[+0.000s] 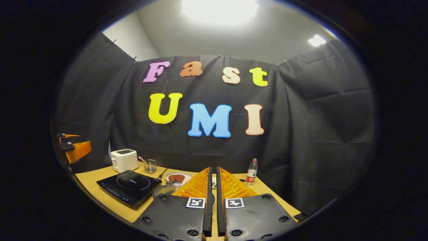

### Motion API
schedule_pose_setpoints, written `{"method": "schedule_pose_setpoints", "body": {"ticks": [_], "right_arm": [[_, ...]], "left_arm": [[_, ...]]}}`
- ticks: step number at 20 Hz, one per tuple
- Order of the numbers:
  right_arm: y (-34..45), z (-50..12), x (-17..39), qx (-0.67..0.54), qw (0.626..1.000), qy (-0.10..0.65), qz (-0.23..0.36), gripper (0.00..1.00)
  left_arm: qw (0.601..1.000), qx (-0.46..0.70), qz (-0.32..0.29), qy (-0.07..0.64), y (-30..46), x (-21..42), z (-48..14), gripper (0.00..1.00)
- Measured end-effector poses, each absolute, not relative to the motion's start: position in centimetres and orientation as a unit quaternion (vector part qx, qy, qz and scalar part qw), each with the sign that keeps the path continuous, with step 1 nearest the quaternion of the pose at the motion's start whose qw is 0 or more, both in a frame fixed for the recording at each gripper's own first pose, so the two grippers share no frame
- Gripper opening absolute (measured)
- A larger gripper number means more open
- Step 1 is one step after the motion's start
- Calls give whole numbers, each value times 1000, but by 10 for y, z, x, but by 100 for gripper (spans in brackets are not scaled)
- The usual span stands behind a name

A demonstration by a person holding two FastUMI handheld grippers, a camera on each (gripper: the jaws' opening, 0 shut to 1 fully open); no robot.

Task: First push the handle of the pot to place it horizontally, then grasp the pot with both hands and set it on the induction cooktop.

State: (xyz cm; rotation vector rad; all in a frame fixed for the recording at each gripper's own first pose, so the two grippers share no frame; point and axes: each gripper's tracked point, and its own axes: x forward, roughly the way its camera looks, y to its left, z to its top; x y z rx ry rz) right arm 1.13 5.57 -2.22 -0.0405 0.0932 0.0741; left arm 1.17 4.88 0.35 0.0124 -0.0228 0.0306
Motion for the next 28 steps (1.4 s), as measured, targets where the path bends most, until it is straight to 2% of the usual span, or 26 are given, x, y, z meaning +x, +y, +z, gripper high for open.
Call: {"method": "schedule_pose_setpoints", "body": {"ticks": [1,3,10,11,13,14,16,17,18,20,21,28], "right_arm": [[65,-27,15,-22,997,54,49,0],[81,-36,15,-24,995,70,67,2],[120,-69,15,-34,987,124,101,0],[125,-73,15,-39,985,130,105,2],[137,-86,13,-42,982,144,117,2],[144,-91,12,-41,980,152,124,2],[154,-106,11,-41,975,170,135,0],[160,-113,12,-41,972,181,143,2],[165,-120,12,-45,969,190,149,0],[173,-132,14,-53,964,206,162,2],[177,-139,14,-58,960,214,168,0],[188,-182,19,-78,935,266,221,2]], "left_arm": [[1000,8,16,-13,53,13,4,81],[1000,10,18,-16,60,15,3,86],[1000,1,21,-14,94,20,-9,86],[1000,-1,21,-13,99,22,-9,86],[1000,-2,22,-13,110,23,-15,81],[1000,-1,24,-13,115,25,-16,83],[999,-4,33,-13,129,24,-18,83],[999,-6,39,-14,136,25,-17,83],[999,-6,44,-16,141,24,-17,81],[999,-2,51,-17,149,22,-18,83],[998,0,55,-16,152,22,-18,81],[996,3,90,-10,157,31,-20,81]]}}
